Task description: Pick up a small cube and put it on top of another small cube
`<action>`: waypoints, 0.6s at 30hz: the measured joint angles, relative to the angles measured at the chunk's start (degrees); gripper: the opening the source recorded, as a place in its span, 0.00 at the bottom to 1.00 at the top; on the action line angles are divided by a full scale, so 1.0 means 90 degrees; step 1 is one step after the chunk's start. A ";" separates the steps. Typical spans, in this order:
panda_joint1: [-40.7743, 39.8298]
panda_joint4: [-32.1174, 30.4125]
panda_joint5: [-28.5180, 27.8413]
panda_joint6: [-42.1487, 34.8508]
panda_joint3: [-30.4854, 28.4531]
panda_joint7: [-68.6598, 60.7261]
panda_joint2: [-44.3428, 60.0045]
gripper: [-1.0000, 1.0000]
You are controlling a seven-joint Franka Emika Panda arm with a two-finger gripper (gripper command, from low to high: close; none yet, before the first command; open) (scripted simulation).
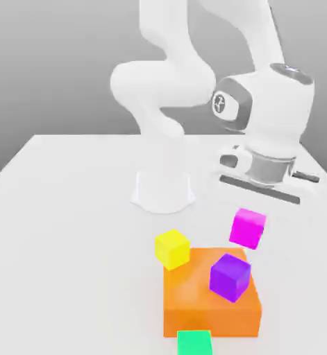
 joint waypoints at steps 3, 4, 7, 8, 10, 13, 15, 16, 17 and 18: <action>-0.0279 -0.0143 0.0420 -0.0474 -0.0636 -0.0111 -0.0680 0.00; -0.0370 -0.0192 0.0562 -0.0629 -0.0849 -0.0148 -0.0909 0.00; -0.0570 -0.0339 0.0824 -0.0634 -0.1226 -0.0206 -0.1118 0.00; -0.0604 -0.0389 0.0838 -0.0429 -0.1231 -0.0202 -0.0966 0.00; -0.0651 -0.0488 0.0840 0.0064 -0.1198 -0.0184 -0.0574 0.00; -0.0677 -0.0580 0.0823 0.0555 -0.1158 -0.0158 -0.0177 1.00; -0.0677 -0.0580 0.0823 0.0555 -0.1158 -0.0158 -0.0177 1.00; -0.0677 -0.0580 0.0823 0.0555 -0.1158 -0.0158 -0.0177 1.00; -0.0677 -0.0580 0.0823 0.0555 -0.1158 -0.0158 -0.0177 1.00; -0.0679 -0.0600 0.0809 0.0660 -0.1154 -0.0144 -0.0085 1.00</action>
